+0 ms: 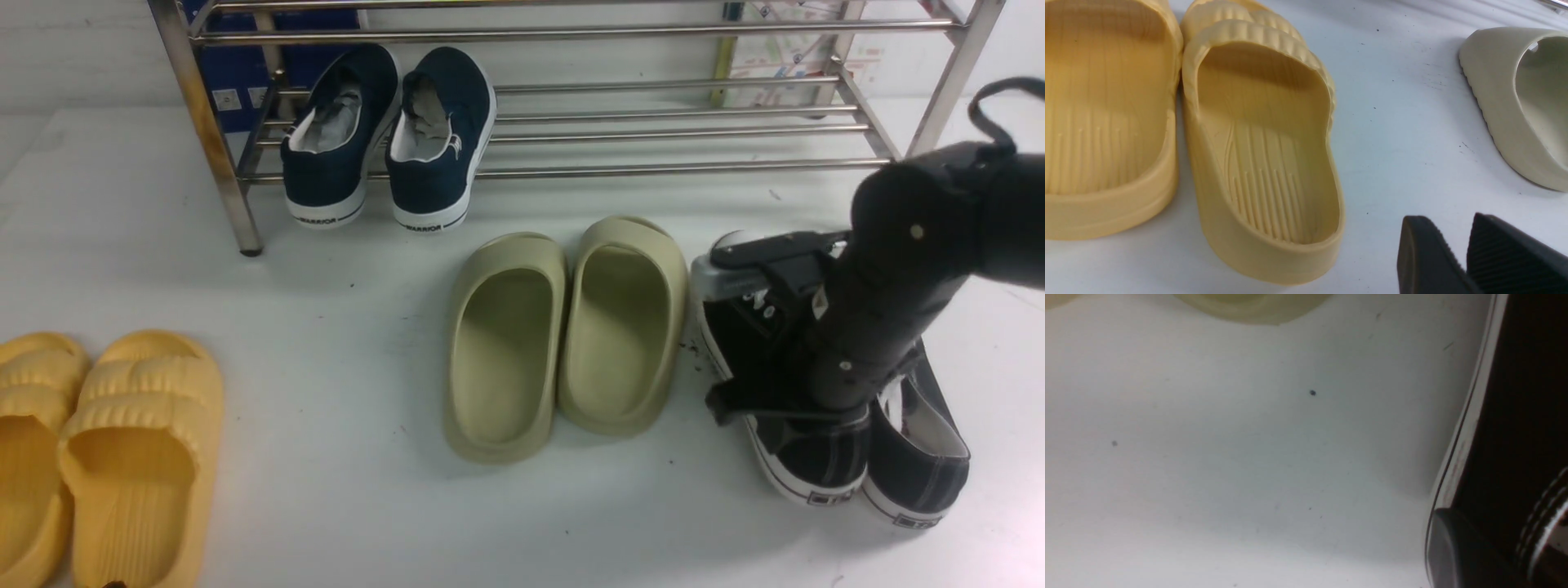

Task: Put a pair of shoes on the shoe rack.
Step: Use the right arm to grab the shoe closest to it, then use the right arm to put a shoe into the shoe rack

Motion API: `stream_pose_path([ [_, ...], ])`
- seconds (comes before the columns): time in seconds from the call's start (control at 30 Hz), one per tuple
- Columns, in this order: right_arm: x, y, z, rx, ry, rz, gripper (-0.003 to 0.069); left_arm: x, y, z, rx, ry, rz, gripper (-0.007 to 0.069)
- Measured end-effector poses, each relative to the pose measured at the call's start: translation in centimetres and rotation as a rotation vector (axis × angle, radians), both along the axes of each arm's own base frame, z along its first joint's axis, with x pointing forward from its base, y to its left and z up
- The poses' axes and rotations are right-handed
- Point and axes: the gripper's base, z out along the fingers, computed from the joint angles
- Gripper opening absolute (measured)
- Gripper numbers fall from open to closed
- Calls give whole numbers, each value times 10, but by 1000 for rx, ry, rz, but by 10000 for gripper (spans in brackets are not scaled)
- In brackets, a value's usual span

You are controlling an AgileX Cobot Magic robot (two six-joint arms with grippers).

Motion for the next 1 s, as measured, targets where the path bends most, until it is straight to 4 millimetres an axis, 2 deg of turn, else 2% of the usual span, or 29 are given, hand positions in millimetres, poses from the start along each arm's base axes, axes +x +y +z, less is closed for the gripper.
stream_pose_path([
  [0.07, -4, -1, 24, 27, -37, -6, 19, 0, 0, 0, 0, 0, 0, 187],
  [0.13, -7, -3, 36, 41, -60, -11, 19, 0, 0, 0, 0, 0, 0, 188],
  [0.17, -10, -4, 50, 58, -97, -15, 19, 0, 0, 0, 0, 0, 0, 190],
  [0.3, -11, -6, 69, 82, -158, -12, 19, 0, 0, 0, -1, 0, 0, 197],
  [0.53, -1, -2, 71, 99, -219, 0, 19, 0, 0, 0, -1, 0, 0, 204],
  [0.7, 15, 6, 74, 98, -240, 3, 19, 0, 0, 0, -1, 0, 0, 208],
  [0.73, 27, 8, 72, 96, -239, -5, 19, 0, 0, 0, -1, 0, 0, 209],
  [0.77, 27, 9, 74, 98, -244, -5, 19, 0, 0, 0, -1, 0, 0, 209],
  [0.9, 65, 11, 68, 93, -252, -32, 19, 0, 0, 0, -1, 0, 0, 209],
  [0.93, 67, 11, 69, 95, -257, -34, 19, 0, 0, 0, -1, 0, 0, 209],
  [1.0, 85, 11, 63, 97, -231, -40, 19, 0, 0, 0, -1, 0, 0, 212],
])
